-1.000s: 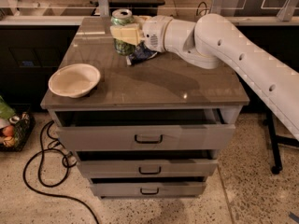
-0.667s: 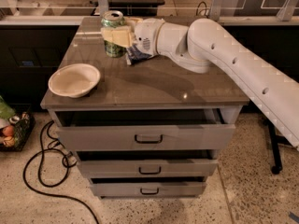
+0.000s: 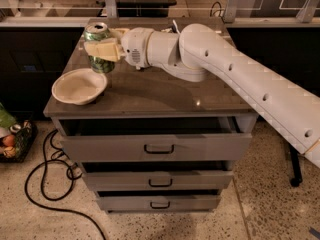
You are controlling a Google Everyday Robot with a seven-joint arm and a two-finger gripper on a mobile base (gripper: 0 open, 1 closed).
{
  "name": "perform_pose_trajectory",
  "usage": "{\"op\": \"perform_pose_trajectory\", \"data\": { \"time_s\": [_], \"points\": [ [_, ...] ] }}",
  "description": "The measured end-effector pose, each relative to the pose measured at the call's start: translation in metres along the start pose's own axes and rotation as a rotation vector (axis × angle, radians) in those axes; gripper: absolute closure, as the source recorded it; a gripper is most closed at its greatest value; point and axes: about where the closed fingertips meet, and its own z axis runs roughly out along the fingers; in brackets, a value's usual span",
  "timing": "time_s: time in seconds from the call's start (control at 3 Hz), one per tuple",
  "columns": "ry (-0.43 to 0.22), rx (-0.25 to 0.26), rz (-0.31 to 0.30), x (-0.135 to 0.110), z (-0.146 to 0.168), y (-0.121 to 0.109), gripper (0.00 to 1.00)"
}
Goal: Place green can into paper bowl
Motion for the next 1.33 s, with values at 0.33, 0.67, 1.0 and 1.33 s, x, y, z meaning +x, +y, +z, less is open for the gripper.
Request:
{"op": "perform_pose_trajectory", "data": {
  "time_s": [0.33, 0.67, 1.0, 1.33],
  "points": [
    [0.024, -0.031, 0.009, 0.007, 0.012, 0.023, 1.00],
    [0.040, -0.055, 0.016, 0.014, 0.020, 0.042, 1.00],
    [0.045, -0.070, 0.023, 0.025, 0.024, 0.050, 1.00],
    [0.060, -0.083, 0.019, 0.038, 0.029, 0.050, 1.00]
  ]
}}
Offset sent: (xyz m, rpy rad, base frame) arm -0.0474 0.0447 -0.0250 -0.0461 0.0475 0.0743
